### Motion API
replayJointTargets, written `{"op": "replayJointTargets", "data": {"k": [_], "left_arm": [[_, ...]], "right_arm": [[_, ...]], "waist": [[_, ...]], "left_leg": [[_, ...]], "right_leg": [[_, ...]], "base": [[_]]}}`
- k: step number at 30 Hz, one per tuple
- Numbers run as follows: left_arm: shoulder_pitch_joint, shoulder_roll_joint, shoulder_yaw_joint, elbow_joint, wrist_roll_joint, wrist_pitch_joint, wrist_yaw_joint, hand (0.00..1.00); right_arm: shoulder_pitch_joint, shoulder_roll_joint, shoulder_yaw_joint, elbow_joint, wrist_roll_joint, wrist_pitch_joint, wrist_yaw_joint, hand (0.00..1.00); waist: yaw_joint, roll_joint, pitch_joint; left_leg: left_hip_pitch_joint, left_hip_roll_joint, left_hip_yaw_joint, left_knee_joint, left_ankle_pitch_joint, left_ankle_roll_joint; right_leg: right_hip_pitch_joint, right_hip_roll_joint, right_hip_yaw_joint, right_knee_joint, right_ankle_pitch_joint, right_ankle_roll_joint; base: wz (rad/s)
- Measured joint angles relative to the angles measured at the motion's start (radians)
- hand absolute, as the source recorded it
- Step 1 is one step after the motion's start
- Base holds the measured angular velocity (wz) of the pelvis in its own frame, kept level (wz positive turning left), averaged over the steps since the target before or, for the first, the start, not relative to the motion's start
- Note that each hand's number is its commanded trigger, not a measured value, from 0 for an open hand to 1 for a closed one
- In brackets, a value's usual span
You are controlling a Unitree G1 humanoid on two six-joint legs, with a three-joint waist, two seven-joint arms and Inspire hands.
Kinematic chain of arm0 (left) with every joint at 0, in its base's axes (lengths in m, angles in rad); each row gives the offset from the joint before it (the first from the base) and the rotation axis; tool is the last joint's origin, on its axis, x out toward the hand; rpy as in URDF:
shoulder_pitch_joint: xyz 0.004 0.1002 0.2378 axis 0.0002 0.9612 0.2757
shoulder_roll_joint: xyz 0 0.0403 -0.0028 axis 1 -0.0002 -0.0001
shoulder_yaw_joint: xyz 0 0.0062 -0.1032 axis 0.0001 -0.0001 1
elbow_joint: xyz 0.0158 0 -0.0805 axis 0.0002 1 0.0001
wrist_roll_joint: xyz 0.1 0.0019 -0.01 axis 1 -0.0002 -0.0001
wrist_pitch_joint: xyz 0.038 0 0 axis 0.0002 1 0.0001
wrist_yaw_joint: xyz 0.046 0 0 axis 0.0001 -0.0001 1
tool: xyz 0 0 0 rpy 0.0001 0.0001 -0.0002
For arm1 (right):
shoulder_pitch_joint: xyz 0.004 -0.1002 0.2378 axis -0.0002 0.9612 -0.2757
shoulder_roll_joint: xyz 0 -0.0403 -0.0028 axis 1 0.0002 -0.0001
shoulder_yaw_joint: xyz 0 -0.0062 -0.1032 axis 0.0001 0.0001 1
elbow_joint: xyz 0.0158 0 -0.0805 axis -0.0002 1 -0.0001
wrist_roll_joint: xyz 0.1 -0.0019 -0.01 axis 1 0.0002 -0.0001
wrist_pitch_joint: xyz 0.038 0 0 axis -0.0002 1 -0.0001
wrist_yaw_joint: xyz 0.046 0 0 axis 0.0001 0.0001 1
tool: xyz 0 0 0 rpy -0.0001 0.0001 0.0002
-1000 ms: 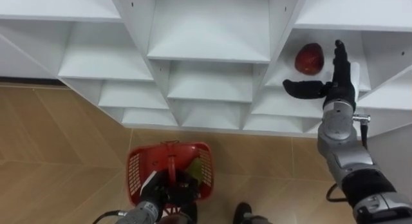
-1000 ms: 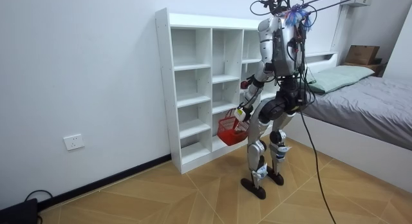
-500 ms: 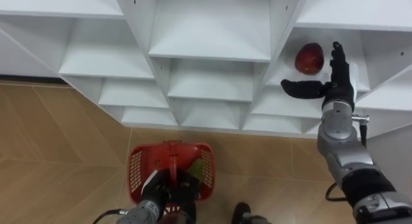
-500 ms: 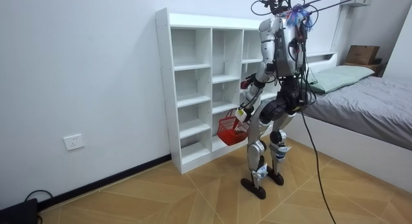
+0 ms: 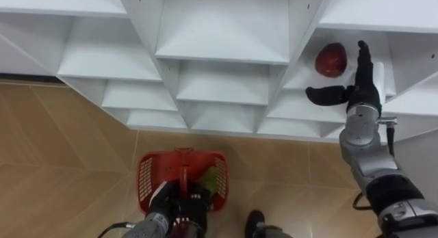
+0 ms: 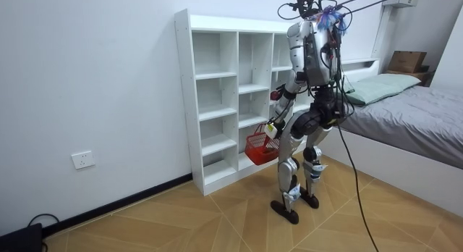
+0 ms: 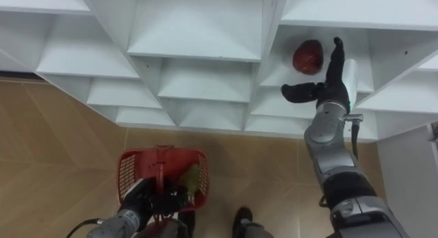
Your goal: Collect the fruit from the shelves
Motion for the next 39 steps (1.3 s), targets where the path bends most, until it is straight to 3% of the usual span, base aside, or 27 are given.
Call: {"op": "replayJointTargets", "data": {"k": [8,24,32,39], "left_arm": [[-0.005,0.007,0.000,-0.003,0.001,0.001,-0.018,1.00],[0.003,0.019,-0.009,-0.050,0.000,0.009,-0.018,1.00],[0.005,0.029,-0.042,-0.095,0.000,0.024,-0.017,1.00],[0.003,0.043,-0.069,-0.142,0.000,0.029,-0.016,1.00]], "right_arm": [[-0.024,-0.010,0.003,0.001,-0.006,0.024,-0.015,0.00],[-0.029,-0.014,0.005,0.001,-0.058,0.036,-0.075,0.00],[-0.052,-0.015,0.023,0.001,-0.077,0.044,-0.085,0.00],[-0.063,-0.020,0.032,0.000,-0.077,0.044,-0.093,0.00]], "waist": [[0.007,-0.015,0.0008],[0.023,-0.016,0.0008],[0.023,-0.017,0.0015],[0.016,-0.027,0.0069]], "left_leg": [[-0.029,0.001,-0.002,0.004,0.000,0.000],[-0.060,0.001,-0.004,0.012,0.000,0.000],[-0.091,0.002,-0.007,0.043,0.000,0.000],[-0.154,0.007,-0.022,0.110,-0.013,-0.002]], "right_leg": [[-0.025,0.001,-0.003,0.000,0.000,0.000],[-0.052,0.001,-0.004,0.005,0.000,0.000],[-0.082,-0.003,-0.006,0.034,-0.004,-0.004],[-0.131,-0.009,-0.020,0.090,-0.016,-0.014]], "base": [[0.00],[0.00],[0.01],[0.06]]}}
